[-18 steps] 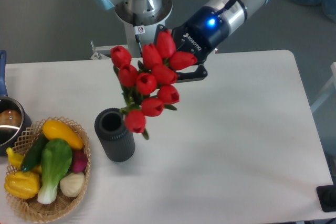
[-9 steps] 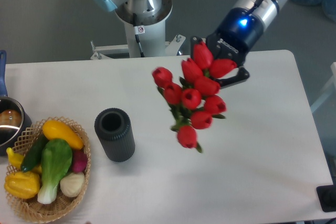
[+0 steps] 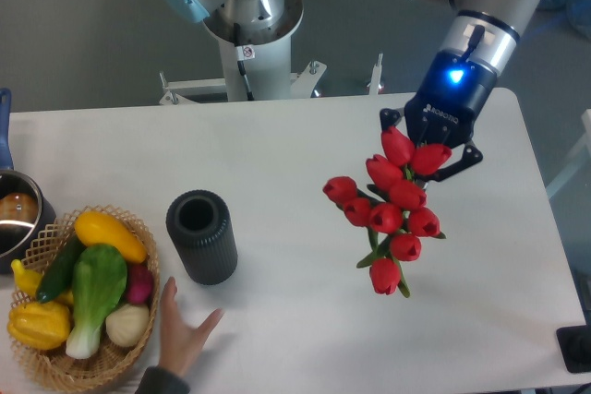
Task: Pick up the flowers from the vase
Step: 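Carry the held tulips away from the vase over the open table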
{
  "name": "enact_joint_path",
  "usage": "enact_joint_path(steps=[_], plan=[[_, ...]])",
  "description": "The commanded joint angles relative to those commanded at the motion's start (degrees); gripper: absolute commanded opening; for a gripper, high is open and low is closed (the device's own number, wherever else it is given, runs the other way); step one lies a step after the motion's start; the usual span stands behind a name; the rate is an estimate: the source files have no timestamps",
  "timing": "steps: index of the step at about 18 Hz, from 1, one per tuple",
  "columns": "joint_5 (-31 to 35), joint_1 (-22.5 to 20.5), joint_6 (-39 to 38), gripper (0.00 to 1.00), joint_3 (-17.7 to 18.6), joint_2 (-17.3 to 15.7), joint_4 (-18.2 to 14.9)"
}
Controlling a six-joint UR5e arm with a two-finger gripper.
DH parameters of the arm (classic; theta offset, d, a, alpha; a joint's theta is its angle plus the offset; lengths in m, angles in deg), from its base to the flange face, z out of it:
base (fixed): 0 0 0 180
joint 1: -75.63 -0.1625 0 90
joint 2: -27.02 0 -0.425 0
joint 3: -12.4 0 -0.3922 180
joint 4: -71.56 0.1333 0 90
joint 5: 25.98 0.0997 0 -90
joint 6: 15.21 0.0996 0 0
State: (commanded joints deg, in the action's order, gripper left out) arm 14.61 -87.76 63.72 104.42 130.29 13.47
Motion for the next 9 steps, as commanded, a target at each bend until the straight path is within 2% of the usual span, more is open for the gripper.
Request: enact_joint_path(steps=[7,9], plan=[[10.8,0.6,0.1,0.0,1.1,0.0,-0.5],[16.1,1.2,0.9,0.0,1.9,0.0,-1.7]])
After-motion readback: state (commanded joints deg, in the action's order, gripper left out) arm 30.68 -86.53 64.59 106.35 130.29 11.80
